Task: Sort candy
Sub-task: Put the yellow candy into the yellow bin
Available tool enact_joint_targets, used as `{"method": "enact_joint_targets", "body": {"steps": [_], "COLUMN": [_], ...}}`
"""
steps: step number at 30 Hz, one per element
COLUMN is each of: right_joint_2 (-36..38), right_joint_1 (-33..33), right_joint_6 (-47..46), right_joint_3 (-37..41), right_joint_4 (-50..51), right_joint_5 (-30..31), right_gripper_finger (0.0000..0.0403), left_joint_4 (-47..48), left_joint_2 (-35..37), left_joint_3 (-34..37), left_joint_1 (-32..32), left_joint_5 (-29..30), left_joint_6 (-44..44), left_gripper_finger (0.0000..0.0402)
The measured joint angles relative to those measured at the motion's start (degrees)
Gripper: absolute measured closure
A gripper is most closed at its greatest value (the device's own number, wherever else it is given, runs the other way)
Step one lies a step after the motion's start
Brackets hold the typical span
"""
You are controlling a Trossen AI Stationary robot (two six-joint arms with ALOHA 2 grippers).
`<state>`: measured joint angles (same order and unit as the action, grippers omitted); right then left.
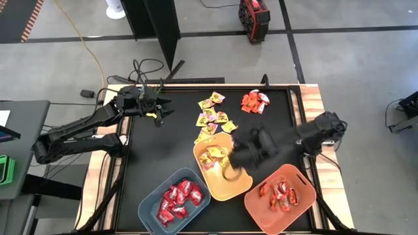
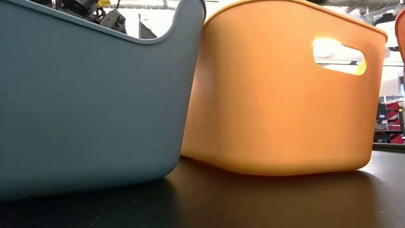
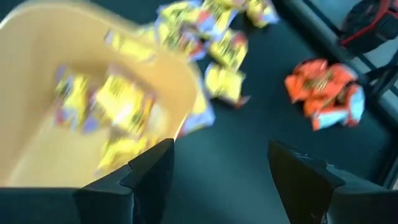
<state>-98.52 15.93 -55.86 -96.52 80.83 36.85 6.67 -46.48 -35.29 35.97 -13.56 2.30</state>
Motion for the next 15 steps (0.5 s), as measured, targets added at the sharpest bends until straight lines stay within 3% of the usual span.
{"method": "enact_joint_targets", "body": {"steps": [9,15], "right_joint_2": [0.44,0.87], "right_joint_1": [-18.41,-31.32], "right_joint_6": [14.0,29.76], "right_joint_3": [-0.8,-0.71], "right_joint_4": [-1.64,-11.35], "right_joint_5": [-1.19,-9.94], "right_gripper_finger": [0.0127,0.0127], "left_joint_4": [0.67,1.84], "left_joint_2": [0.0,-0.02], "left_joint_3": [0.0,0.0], "left_joint_1": [0.0,0.0], "left_joint_5": [0.0,0.0], "left_joint_6": [-0.74,-1.59], "left_gripper_finger": [0.0139,0.0139]}}
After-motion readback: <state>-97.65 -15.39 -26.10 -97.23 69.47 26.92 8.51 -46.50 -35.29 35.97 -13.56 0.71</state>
